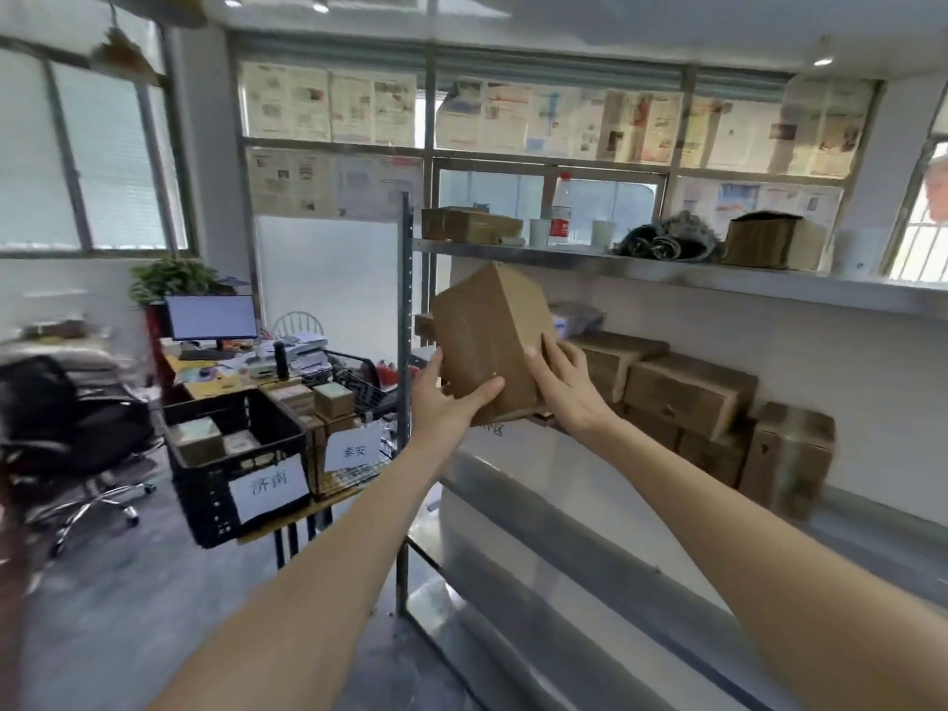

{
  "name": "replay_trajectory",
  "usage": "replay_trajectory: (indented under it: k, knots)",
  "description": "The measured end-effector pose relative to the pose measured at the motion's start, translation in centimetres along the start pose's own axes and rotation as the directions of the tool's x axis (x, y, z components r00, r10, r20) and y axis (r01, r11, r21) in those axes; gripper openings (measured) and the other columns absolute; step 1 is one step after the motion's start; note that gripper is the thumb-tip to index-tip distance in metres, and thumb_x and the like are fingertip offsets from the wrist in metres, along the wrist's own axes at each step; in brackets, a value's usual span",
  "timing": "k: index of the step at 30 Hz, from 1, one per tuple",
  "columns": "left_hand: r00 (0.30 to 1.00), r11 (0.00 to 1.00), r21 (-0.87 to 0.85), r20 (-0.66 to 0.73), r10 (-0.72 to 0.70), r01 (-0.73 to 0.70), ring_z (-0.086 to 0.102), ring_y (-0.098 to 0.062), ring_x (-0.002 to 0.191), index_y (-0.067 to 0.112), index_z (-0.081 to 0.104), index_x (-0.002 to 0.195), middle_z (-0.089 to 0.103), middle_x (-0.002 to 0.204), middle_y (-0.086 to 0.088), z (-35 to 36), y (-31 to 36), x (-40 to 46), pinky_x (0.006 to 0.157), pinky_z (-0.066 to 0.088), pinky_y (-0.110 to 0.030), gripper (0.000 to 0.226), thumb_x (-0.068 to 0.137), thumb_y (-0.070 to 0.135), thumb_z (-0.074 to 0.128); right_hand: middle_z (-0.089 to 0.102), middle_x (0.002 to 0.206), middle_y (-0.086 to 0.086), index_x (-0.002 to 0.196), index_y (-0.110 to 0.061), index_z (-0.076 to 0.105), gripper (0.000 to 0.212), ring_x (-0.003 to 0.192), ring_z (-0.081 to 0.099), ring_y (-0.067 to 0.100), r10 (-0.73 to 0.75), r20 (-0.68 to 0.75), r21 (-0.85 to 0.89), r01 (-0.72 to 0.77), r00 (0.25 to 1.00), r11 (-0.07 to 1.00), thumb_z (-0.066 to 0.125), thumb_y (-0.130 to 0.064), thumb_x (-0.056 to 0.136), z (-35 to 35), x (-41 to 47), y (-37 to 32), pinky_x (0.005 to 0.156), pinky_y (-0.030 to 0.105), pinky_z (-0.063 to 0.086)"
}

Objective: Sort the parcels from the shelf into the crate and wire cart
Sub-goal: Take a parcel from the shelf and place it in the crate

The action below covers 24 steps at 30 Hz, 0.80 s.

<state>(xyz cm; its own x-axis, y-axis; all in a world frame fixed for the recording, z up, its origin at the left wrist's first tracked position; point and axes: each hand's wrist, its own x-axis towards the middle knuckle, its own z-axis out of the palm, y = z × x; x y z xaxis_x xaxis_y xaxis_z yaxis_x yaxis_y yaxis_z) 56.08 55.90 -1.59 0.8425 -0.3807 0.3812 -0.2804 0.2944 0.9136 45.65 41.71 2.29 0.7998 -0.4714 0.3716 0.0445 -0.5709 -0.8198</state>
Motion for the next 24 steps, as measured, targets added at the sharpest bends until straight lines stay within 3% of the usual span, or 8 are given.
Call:
replay_trajectory:
  k: [2,5,7,10,14,17,21,24]
  knots:
    - [0.999,1.0,-0.018,-0.04,0.019,-0.02,0.062,-0.013,0.119,0.036,0.045,0.15,0.06,0.132,0.005,-2.7,0.0,0.6,0.085,0.058,-0.021,0.085,0.077,0.035,0.089,0.021,0.155,-0.011,0.162,-0.03,0.019,0.097,0.135,0.04,0.02,-0.015,0.039,-0.005,0.015,0.999,1.0,0.054,-0.078,0.086,2.7,0.9,-0.8,0.112,0.044,0.045]
    - [0.997,0.998,-0.065,-0.076,-0.007,0.002,0.061,-0.017,0.119,0.052,0.053,0.135,0.06,0.131,0.002,-6.5,-0.2,1.8,0.095,0.058,-0.042,0.06,0.084,0.038,0.082,0.055,0.136,-0.005,0.153,-0.027,0.039,0.073,0.116,0.06,0.014,-0.091,0.099,0.039,0.088,0.991,0.995,0.063,-0.061,0.092,6.1,2.3,-1.0,0.095,0.033,0.056]
    - [0.997,0.995,-0.097,-0.062,-0.035,0.029,0.062,-0.015,0.117,0.056,0.056,0.125,0.061,0.131,0.001,-8.4,-0.2,2.6,0.097,0.056,-0.044,0.04,0.095,0.034,0.071,0.06,0.129,-0.008,0.154,-0.025,0.039,0.062,0.111,0.062,0.011,-0.107,0.114,0.125,0.092,0.988,0.988,0.061,-0.044,0.099,8.1,2.8,-1.1,0.09,0.028,0.055]
    - [0.99,0.997,-0.072,-0.136,-0.048,0.038,0.062,-0.013,0.115,0.042,0.056,0.134,0.061,0.131,0.003,-10.6,-0.8,4.1,0.097,0.056,-0.041,0.03,0.105,0.033,0.053,0.057,0.128,-0.012,0.156,-0.027,0.033,0.062,0.114,0.059,0.012,-0.11,0.139,0.227,0.077,0.984,0.971,0.06,-0.038,0.101,10.8,4.4,-0.9,0.086,0.023,0.052]
    - [0.97,0.997,-0.002,-0.231,-0.073,0.075,0.059,-0.014,0.12,0.024,0.043,0.15,0.056,0.14,-0.001,-13.1,-2.5,7.1,0.102,0.053,-0.038,0.052,0.102,0.033,0.059,0.052,0.123,-0.013,0.156,-0.035,0.029,0.059,0.103,0.056,0.001,-0.127,0.147,0.296,0.079,0.981,0.952,0.057,-0.03,0.104,14.0,8.5,0.0,0.068,0.013,0.051]
    - [0.976,0.993,0.016,-0.187,-0.11,0.115,0.063,-0.004,0.107,0.029,0.048,0.145,0.06,0.131,0.007,-14.0,-2.9,9.5,0.079,0.057,-0.019,0.061,0.09,0.042,0.072,0.055,0.124,-0.008,0.156,-0.04,0.028,0.058,0.104,0.061,0.006,-0.126,0.179,0.378,0.05,0.976,0.925,0.054,-0.027,0.105,15.7,12.2,1.5,0.069,0.016,0.057]
    - [0.964,0.974,0.041,-0.158,-0.214,0.223,0.051,-0.024,0.134,0.046,0.033,0.153,0.046,0.153,0.0,-15.3,-4.3,13.6,0.106,0.05,-0.046,0.099,0.067,0.066,0.078,0.051,0.143,0.005,0.146,-0.052,0.039,0.046,0.125,0.057,0.026,-0.117,0.261,0.417,-0.003,0.958,0.909,0.05,-0.03,0.107,18.4,17.0,3.6,0.097,0.05,0.057]
    - [0.955,0.97,0.072,-0.203,-0.214,0.233,0.049,-0.025,0.135,0.05,0.031,0.152,0.044,0.155,0.002,-16.1,-5.5,16.7,0.109,0.047,-0.052,0.109,0.057,0.072,0.081,0.05,0.141,0.006,0.143,-0.042,0.048,0.038,0.122,0.058,0.027,-0.115,0.303,0.421,-0.025,0.946,0.907,0.044,-0.026,0.109,20.1,20.2,4.6,0.09,0.043,0.061]
